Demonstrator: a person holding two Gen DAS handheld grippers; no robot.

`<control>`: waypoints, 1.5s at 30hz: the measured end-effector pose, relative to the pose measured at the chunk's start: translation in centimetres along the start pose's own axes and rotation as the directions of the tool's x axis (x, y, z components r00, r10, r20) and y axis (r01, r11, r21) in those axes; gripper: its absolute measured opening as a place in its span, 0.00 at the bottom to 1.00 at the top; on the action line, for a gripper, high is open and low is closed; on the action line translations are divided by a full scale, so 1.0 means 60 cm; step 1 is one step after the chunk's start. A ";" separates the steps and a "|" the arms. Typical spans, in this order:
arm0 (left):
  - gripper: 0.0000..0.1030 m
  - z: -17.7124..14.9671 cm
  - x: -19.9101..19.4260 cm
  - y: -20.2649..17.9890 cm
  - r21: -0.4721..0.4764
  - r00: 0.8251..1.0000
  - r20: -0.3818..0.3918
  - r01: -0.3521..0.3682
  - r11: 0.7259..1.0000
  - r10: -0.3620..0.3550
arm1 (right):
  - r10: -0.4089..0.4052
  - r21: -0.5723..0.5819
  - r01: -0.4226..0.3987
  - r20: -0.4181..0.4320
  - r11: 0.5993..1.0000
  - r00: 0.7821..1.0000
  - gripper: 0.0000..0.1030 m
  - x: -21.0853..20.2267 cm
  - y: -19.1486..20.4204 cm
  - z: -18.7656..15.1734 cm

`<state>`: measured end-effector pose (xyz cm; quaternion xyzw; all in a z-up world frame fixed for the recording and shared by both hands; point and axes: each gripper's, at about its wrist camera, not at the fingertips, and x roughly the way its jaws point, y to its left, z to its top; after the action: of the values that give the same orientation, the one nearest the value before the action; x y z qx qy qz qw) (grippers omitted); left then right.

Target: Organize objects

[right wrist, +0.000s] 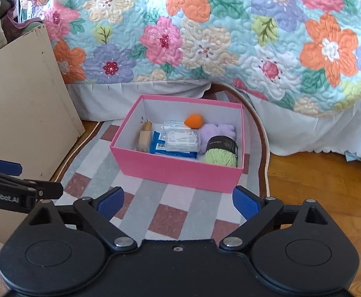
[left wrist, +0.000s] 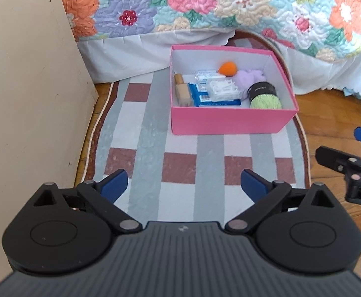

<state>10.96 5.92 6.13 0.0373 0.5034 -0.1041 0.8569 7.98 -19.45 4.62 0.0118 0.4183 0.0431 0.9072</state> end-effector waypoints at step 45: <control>0.96 -0.012 0.014 0.011 -0.037 0.992 -0.092 -0.092 0.995 0.088 | -0.098 0.028 0.103 -0.136 0.994 0.986 0.94 0.024 -0.023 -0.010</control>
<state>10.90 6.58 5.00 0.0470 0.5415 -0.0532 0.8377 8.57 -20.70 3.07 0.0037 0.4792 -0.0094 0.8776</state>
